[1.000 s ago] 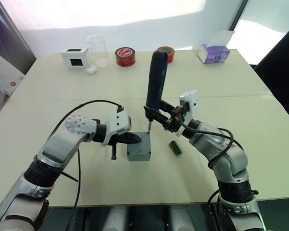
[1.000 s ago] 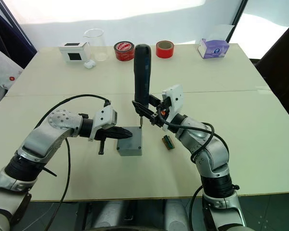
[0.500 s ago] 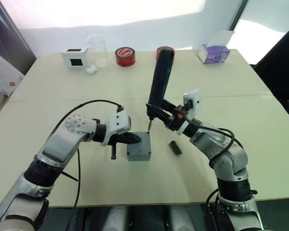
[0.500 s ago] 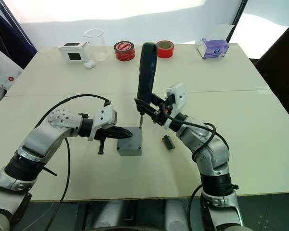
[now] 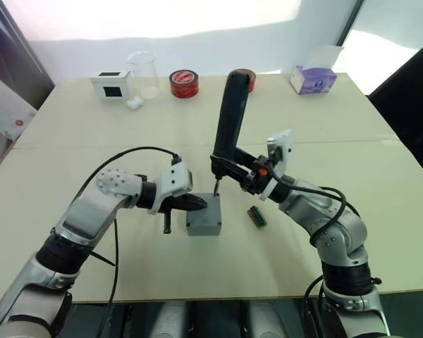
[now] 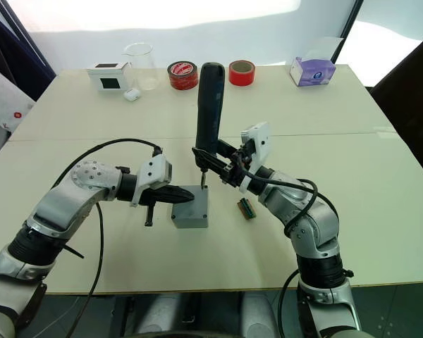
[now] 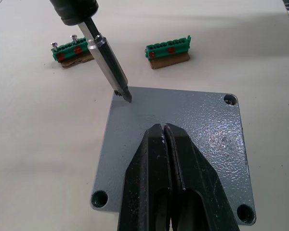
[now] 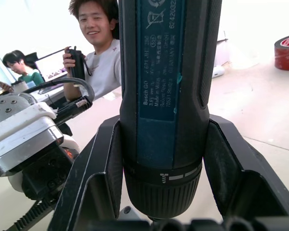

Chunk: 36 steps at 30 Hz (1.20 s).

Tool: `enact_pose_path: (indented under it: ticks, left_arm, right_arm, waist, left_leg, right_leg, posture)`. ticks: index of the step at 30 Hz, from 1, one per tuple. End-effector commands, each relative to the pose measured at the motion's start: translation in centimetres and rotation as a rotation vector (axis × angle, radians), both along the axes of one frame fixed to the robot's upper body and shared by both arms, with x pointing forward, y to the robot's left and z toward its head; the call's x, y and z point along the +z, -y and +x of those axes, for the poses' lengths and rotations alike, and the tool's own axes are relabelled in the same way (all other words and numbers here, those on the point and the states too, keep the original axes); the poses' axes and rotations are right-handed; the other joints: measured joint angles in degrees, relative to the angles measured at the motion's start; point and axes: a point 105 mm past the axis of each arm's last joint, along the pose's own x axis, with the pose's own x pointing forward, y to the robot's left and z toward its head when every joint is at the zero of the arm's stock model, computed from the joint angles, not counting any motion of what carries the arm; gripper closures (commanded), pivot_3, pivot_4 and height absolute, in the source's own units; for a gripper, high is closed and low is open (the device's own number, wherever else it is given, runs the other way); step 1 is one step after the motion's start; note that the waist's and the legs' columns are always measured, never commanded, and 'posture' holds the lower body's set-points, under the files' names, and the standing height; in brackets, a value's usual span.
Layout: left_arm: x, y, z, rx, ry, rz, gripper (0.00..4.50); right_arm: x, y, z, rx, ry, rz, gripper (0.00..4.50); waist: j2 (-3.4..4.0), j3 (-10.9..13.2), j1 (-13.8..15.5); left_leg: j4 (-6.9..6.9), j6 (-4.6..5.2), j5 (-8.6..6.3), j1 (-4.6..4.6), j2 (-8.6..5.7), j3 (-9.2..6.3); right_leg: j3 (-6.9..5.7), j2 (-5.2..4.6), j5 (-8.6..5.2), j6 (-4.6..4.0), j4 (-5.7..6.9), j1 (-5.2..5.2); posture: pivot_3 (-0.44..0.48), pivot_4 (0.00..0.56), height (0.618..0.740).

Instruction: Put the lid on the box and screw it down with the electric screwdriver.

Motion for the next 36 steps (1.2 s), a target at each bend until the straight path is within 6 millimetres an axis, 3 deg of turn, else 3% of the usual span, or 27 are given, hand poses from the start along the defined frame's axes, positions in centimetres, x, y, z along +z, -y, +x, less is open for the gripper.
enact_pose_path:
  ticks: [1, 10, 15, 18, 25, 36]
  left_arm:
    - [-0.8, -0.3, 0.0, 0.018, -0.013, 0.023, 4.5]
    - [-1.0, -0.3, 0.1, 0.029, -0.01, 0.024, 4.5]
    - [-1.1, -0.3, 0.0, 0.039, -0.019, 0.013, 4.5]
    - [-1.2, -0.4, 0.0, 0.05, -0.023, 0.008, 4.5]
    - [-2.6, -0.9, -0.4, 0.067, -0.054, 0.031, 4.5]
    - [-2.4, -1.0, -0.4, 0.056, -0.042, 0.054, 4.5]
  right_arm:
    - [1.0, 0.2, -0.3, -0.005, 0.066, -0.011, 2.72]
    - [0.1, -0.3, -0.2, 0.022, 0.068, -0.068, 2.72]
    - [-3.1, -0.4, -0.5, 0.041, 0.012, -0.24, 2.72]
    - [-4.3, -0.5, -0.9, 0.061, -0.011, -0.281, 2.72]
    - [-5.3, -1.7, -1.8, 0.124, -0.045, -0.291, 2.72]
    - [-4.7, -2.4, -2.0, 0.133, -0.049, -0.231, 2.72]
  waist:
    - [0.0, 0.0, 0.0]
    - [0.0, 0.0, 0.0]
    - [-0.01, 0.0, 0.0]
    - [-0.12, -0.1, 0.1]
    - [-0.11, -0.9, 0.0]
    - [-0.09, -1.1, 0.0]
  left_leg:
    - [0.0, 0.0, 0.0, 0.01, 0.0, 0.0]
    - [0.0, 0.01, 0.0, 0.06, 0.0, -0.01]
    - [-0.02, 0.02, -0.01, 0.25, 0.0, -0.01]
    - [-0.11, 0.17, -0.11, 0.81, 0.0, -0.01]
    - [-0.26, 0.25, -0.18, 1.14, 0.04, -0.09]
    - [-0.35, 0.26, -0.2, 1.19, 0.05, -0.15]
  right_leg:
    - [0.0, 0.0, 0.0, 0.0, 0.0, 0.0]
    - [0.0, 0.0, 0.0, 0.0, -0.02, 0.08]
    - [0.0, 0.0, -0.01, -0.01, -0.06, 0.26]
    - [-0.01, -0.01, -0.12, -0.11, -0.24, 0.77]
    - [-0.07, 0.0, -0.18, -0.05, -0.69, 1.26]
    - [-0.11, 0.01, -0.18, -0.05, -0.81, 1.34]
  posture:
    - [0.0, 0.15, 0.74]
    - [0.0, 0.15, 0.74]
    - [0.0, 0.15, 0.74]
    - [0.0, 0.15, 0.74]
    - [0.0, 0.15, 0.74]
    - [0.0, 0.15, 0.74]
